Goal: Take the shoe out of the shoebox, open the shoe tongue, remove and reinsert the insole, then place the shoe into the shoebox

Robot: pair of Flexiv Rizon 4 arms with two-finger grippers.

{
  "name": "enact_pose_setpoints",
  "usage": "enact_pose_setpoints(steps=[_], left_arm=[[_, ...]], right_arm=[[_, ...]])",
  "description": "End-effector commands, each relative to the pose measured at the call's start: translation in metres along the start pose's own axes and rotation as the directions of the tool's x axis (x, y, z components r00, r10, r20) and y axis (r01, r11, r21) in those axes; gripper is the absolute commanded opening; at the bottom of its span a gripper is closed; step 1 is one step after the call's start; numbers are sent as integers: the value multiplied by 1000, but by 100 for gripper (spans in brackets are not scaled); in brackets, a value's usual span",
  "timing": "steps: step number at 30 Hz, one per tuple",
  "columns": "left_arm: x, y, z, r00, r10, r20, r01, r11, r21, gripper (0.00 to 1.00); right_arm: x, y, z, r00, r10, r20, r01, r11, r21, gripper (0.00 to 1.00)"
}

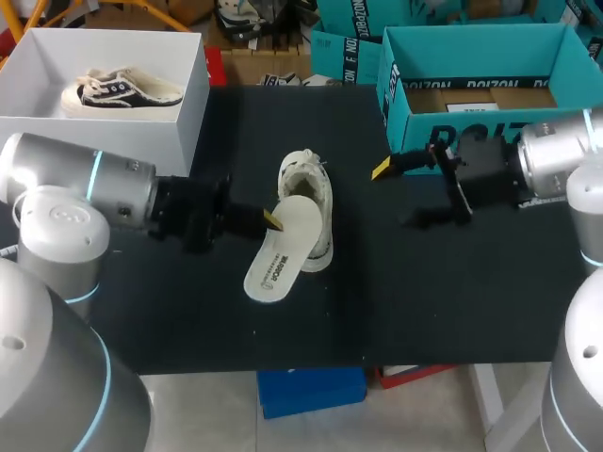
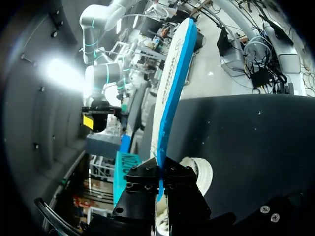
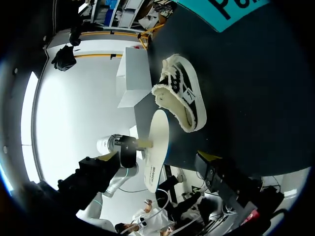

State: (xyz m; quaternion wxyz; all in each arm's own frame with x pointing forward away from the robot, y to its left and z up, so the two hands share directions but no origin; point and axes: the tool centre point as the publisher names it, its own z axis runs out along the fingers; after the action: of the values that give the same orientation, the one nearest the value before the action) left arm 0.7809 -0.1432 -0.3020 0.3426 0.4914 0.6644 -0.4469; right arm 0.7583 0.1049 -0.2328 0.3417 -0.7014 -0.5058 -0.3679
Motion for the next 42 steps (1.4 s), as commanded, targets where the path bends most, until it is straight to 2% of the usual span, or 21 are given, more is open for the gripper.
enact_pose_setpoints(steps=[1, 4, 16, 24, 30, 42], left_arm=[[1, -6, -2, 1000, -3, -9, 3, 1000, -5, 0], [4, -8, -2, 1000, -9, -15, 9, 1000, 3, 0], [13, -13, 3, 998, -23, -60, 26, 999, 44, 0], [16, -17, 10, 987, -8, -162, 19, 997, 70, 0], [20, -10, 10, 974, -7, -228, 24, 997, 73, 0], [21, 19, 21, 946, 1, -325, 26, 996, 80, 0]], right_arm=[[4, -37, -30, 996, 42, 79, -24, 976, -216, 100], [4, -42, -33, 988, 67, 140, -31, 970, -243, 100], [4, -56, -42, 981, 102, 164, -42, 943, -331, 100], [4, -59, -41, 984, 97, 152, -42, 942, -332, 100], [4, -59, -41, 984, 97, 152, -42, 942, -332, 100], [4, -59, -41, 984, 97, 152, -42, 942, -332, 100]])
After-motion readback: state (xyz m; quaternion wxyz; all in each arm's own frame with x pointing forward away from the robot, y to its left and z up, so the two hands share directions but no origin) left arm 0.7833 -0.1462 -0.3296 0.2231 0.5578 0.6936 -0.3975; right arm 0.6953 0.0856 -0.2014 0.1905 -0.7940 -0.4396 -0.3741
